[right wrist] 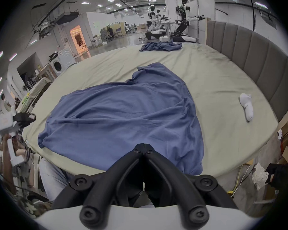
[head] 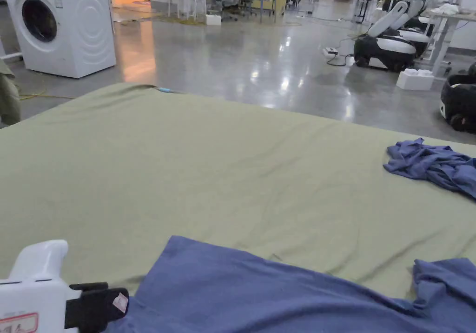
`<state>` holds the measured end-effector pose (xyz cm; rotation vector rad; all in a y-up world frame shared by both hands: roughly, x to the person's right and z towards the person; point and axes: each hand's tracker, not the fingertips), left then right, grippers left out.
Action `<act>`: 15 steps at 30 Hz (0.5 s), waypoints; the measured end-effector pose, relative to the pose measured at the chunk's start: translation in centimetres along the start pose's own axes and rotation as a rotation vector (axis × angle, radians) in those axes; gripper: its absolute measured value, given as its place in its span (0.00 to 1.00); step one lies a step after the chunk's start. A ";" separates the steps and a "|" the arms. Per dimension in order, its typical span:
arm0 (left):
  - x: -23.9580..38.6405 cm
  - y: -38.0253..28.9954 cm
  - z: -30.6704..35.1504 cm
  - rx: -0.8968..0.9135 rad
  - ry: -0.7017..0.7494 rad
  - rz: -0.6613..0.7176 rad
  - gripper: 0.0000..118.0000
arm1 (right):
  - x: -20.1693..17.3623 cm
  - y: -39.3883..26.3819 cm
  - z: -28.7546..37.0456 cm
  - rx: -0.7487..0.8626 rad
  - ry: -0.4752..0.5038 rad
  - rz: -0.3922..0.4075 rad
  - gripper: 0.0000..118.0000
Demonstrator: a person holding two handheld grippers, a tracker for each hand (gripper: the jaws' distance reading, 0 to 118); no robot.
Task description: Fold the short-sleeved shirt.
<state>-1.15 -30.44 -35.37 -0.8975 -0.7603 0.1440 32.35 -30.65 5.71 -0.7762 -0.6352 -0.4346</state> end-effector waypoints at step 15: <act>-1.5 10.1 -19.0 -0.337 0.149 -0.211 0.31 | -0.9 3.8 -2.9 -0.062 0.030 0.008 0.02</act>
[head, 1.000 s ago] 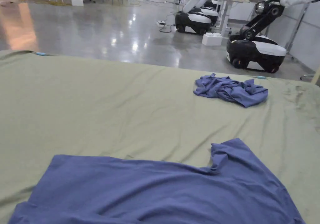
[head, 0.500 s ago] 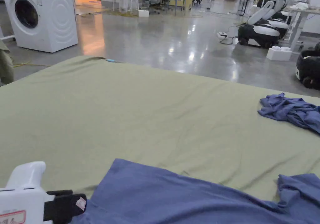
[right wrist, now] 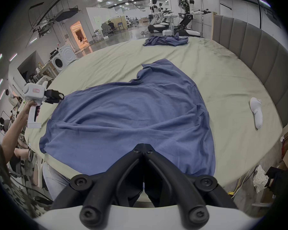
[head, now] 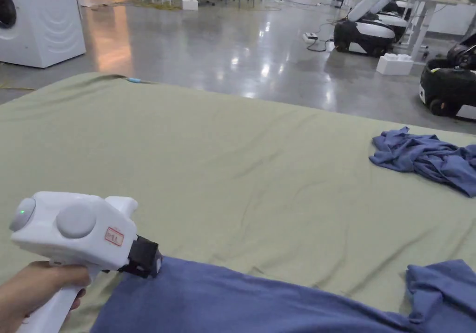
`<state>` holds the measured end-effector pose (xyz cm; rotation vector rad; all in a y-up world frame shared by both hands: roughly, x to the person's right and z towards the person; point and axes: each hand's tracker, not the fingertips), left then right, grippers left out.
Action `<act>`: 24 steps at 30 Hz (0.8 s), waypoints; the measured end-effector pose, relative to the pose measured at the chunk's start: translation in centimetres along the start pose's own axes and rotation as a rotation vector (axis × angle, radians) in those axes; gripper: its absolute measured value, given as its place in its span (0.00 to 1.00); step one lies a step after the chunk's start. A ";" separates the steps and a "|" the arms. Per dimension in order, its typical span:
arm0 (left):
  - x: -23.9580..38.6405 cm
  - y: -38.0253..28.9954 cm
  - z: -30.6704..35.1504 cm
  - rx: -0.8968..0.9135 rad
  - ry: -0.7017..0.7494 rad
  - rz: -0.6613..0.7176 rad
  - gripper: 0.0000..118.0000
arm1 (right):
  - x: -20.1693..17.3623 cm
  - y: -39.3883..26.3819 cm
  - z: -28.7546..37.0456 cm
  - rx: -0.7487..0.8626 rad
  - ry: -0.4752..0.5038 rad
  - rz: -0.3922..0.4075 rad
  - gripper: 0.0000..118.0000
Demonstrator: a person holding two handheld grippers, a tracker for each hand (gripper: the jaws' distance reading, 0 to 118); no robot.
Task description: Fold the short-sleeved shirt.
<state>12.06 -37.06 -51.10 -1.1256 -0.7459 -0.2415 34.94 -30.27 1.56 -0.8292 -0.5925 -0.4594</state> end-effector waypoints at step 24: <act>0.9 -1.6 0.9 0.030 0.001 -0.008 0.06 | 13.5 17.8 -19.8 -0.266 -0.181 -0.143 0.65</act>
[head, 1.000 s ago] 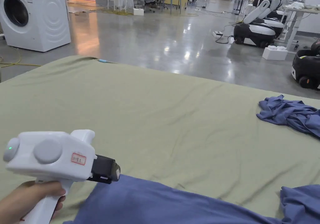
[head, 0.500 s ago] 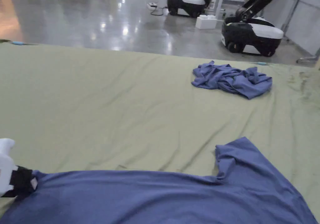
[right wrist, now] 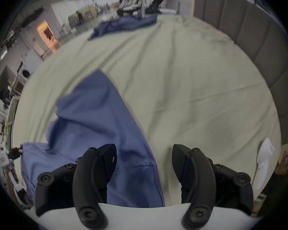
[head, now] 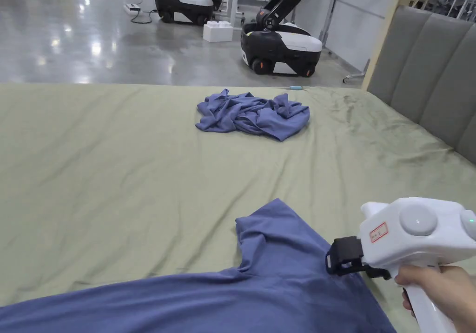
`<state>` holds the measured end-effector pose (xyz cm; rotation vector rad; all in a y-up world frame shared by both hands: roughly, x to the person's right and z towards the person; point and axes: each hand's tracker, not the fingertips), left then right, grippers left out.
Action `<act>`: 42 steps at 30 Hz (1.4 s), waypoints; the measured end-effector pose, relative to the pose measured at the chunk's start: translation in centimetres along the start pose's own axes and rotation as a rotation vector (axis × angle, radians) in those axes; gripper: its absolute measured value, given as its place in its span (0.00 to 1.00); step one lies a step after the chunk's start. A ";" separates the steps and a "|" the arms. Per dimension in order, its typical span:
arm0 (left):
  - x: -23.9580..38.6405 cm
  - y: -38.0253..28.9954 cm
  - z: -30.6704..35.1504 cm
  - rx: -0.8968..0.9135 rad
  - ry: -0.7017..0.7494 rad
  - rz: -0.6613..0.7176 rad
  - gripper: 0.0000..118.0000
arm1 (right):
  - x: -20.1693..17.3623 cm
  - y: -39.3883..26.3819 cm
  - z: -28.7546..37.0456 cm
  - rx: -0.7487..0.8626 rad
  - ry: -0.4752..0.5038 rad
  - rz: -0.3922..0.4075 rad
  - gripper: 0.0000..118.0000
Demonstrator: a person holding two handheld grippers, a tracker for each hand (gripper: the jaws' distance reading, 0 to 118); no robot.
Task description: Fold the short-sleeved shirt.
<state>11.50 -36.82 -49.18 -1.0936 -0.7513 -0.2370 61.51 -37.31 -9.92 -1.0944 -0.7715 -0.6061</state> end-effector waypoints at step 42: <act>-2.8 -22.3 15.3 0.170 -0.073 0.226 0.57 | 2.9 -28.2 13.8 0.139 0.054 -0.101 0.33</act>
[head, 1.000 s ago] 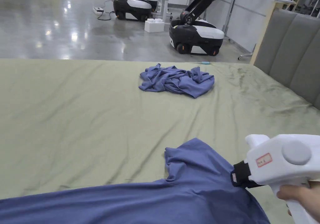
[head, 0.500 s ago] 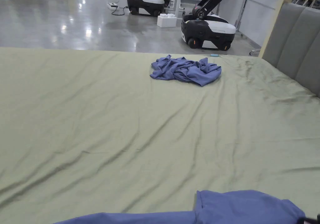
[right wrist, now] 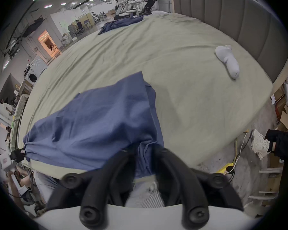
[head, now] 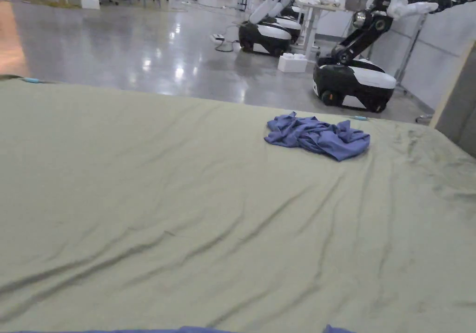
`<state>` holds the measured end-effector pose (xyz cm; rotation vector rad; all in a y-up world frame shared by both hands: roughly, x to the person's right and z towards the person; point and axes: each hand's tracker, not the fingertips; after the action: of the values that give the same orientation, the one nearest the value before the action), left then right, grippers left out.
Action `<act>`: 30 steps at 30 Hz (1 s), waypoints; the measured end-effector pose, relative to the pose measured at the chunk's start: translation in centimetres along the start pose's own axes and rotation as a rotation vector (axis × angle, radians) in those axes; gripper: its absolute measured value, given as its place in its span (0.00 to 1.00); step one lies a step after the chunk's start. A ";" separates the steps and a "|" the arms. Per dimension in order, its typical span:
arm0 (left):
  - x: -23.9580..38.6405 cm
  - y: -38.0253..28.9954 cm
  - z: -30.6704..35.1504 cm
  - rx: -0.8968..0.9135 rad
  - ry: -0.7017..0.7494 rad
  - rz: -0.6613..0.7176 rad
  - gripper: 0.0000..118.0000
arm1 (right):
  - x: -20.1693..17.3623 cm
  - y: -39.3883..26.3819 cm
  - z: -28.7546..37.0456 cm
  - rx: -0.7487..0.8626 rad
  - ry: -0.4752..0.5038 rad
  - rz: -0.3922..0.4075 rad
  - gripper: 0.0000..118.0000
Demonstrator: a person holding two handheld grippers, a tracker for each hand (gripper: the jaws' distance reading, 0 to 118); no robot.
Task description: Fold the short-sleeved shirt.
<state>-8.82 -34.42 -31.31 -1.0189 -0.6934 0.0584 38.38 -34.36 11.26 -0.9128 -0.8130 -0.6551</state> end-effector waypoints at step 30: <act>-9.6 2.5 -7.0 -0.176 -0.681 0.535 0.86 | -9.4 -3.2 6.6 0.184 0.195 0.126 0.02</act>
<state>-11.81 -41.80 -40.48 -1.3461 -1.0304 0.8534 28.74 -28.68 7.17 -0.7144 -0.6252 -0.5403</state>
